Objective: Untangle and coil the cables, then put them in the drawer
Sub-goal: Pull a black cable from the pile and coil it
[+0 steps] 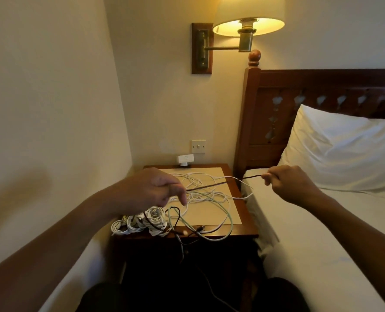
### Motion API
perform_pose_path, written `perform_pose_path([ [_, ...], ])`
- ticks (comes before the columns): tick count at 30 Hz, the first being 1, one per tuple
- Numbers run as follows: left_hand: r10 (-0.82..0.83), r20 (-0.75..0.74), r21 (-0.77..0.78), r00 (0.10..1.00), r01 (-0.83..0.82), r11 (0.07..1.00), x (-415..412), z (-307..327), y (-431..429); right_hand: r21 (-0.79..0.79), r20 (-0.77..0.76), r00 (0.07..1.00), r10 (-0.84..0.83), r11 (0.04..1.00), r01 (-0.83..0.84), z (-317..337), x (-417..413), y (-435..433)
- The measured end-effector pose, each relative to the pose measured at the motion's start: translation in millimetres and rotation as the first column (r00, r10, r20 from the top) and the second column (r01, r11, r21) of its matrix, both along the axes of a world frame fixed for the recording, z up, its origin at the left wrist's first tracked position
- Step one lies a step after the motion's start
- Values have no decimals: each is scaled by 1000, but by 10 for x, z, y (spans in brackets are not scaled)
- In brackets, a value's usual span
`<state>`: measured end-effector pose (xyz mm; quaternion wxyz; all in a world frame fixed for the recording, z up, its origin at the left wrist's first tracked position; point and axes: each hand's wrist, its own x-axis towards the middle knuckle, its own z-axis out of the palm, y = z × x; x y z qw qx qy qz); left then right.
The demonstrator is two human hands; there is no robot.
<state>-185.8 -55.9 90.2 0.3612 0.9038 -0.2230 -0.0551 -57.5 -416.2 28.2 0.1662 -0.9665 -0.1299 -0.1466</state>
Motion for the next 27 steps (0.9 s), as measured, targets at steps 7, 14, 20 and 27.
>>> perform_pose_path([
  [7,50,7,-123,999,-49,991,63,-34,-270,129,-468,818,335,941,-311,198,-462,516],
  [14,207,133,-26,969,-206,978,269,-278,-201,573,-273,776,569,744,-345,156,-827,1178],
  [20,303,207,133,930,-333,933,186,-523,328,419,-50,945,324,866,-275,0,-662,990],
  [27,356,285,6,890,-373,928,75,-487,191,570,-438,682,585,768,-293,-10,-763,1122],
])
